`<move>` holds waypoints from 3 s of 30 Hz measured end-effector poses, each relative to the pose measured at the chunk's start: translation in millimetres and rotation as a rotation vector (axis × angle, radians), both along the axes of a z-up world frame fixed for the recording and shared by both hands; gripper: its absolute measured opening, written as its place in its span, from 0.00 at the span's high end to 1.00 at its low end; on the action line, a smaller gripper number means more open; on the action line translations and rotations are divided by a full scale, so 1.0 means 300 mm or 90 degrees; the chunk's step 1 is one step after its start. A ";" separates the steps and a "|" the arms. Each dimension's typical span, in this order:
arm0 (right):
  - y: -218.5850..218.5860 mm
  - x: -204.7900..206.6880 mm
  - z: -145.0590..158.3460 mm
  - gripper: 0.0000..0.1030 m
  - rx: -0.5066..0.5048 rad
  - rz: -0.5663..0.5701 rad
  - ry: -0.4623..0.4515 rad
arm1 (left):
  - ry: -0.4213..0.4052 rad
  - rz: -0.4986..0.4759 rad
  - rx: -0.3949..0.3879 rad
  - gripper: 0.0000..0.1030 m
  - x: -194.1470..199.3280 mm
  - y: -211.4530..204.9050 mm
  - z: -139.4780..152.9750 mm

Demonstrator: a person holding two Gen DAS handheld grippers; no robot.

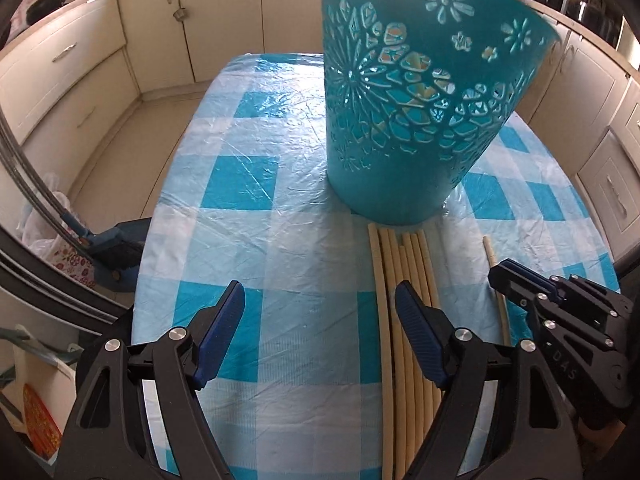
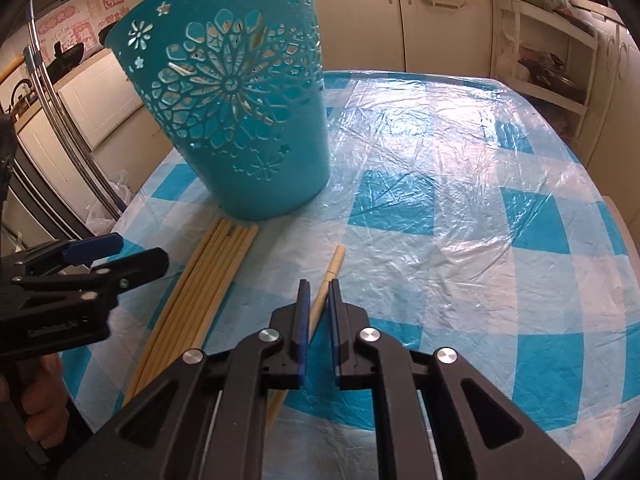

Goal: Organize utensils
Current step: 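Lower the left tool to the bundle and grasp another chopstick, then raise the chopstick with the left tool and release it into the basket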

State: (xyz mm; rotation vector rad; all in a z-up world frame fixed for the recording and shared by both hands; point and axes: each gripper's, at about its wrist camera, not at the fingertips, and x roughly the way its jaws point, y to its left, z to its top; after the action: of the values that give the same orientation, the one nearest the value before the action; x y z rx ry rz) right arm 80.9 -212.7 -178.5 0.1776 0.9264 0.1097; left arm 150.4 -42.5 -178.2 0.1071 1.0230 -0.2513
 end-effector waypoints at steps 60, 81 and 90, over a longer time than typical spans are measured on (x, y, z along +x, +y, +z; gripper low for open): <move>-0.027 0.006 -0.005 0.74 0.032 0.038 -0.008 | -0.003 -0.045 0.051 0.95 0.067 -0.053 -0.049; -0.085 0.002 -0.005 0.71 0.088 0.038 -0.006 | -0.075 -0.030 -0.230 0.95 -0.043 0.187 0.335; -0.094 -0.001 -0.002 0.71 0.096 0.037 -0.007 | -0.170 -0.070 -0.282 0.97 -0.089 0.156 0.582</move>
State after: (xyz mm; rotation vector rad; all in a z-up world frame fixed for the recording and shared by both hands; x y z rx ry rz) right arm 80.6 -241.0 -179.0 0.2886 0.9135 0.2346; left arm 123.6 4.4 -3.6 -0.2017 0.6785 -0.5437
